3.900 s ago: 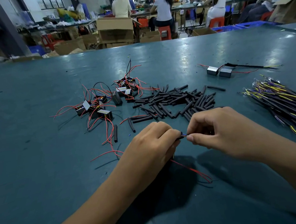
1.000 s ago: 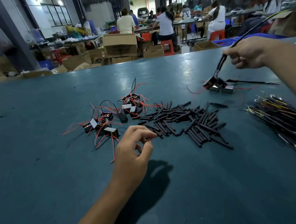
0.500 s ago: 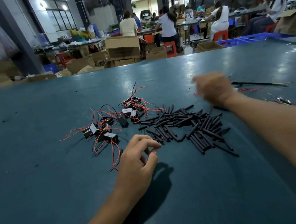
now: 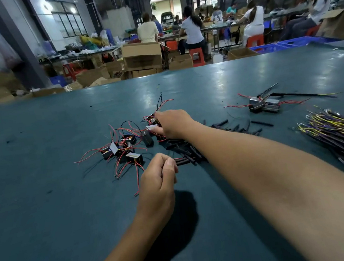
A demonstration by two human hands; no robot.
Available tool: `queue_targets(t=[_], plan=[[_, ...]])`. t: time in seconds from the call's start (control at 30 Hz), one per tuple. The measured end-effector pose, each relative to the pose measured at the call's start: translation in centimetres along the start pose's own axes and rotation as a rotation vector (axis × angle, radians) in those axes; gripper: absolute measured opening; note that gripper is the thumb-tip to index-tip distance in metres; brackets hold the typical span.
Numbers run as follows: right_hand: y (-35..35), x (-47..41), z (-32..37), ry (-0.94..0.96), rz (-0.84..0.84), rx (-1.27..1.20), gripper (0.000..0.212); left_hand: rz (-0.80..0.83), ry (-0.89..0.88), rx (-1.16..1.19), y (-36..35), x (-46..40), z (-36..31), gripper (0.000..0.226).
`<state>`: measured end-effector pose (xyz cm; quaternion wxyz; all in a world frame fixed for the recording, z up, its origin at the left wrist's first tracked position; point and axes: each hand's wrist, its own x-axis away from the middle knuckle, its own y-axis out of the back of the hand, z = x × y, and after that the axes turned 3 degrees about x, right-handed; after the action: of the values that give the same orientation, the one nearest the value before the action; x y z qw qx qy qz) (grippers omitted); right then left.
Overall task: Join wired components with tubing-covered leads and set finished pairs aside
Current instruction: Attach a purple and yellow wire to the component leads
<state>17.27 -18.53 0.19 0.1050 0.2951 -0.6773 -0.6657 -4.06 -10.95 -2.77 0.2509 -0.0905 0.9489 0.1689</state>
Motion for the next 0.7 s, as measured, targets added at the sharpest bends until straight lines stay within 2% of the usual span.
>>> queue_targets(t=[0.07,0.13,0.23,0.3,0.37,0.47,0.53,0.6,0.67,0.7], plan=[[0.0,-0.6,0.7,-0.008,0.146,-0.016,0.051,0.006,-0.003,0.01,-0.1,-0.1,0.0,0.029],[0.0,-0.8,0.9,0.009,0.224,-0.038,0.046,0.016,-0.022,0.02,-0.1,0.0,0.0,0.027],[0.6,-0.6,1.3,0.044,0.2,0.022,0.049,0.017,-0.054,0.019,0.3,-0.1,0.1,0.031],[1.7,-0.7,1.5,0.014,0.123,-0.052,0.056,-0.008,-0.041,-0.009,0.4,-0.3,0.3,0.029],[3.8,-0.5,1.6,-0.078,-0.001,-0.345,0.06,-0.048,0.001,-0.018,0.5,-0.5,0.6,0.026],[7.7,-0.2,1.3,-0.23,-0.202,-0.944,0.054,-0.103,0.066,0.006,0.7,-0.7,1.1,0.025],[10.2,0.7,0.9,-0.292,-0.223,-1.297,0.051,-0.142,0.111,0.015,0.8,-0.9,1.6,0.024],[12.3,2.2,0.6,-0.282,-0.198,-1.484,0.049,-0.186,0.174,0.046,0.9,-1.0,2.0,0.017],[13.4,4.4,0.6,-0.233,-0.168,-1.556,0.049,-0.218,0.22,0.096,1.0,-1.0,1.9,0.008],[13.6,5.7,0.8,-0.2,-0.133,-1.602,0.049,-0.224,0.221,0.089,1.0,-0.9,1.6,0.018]])
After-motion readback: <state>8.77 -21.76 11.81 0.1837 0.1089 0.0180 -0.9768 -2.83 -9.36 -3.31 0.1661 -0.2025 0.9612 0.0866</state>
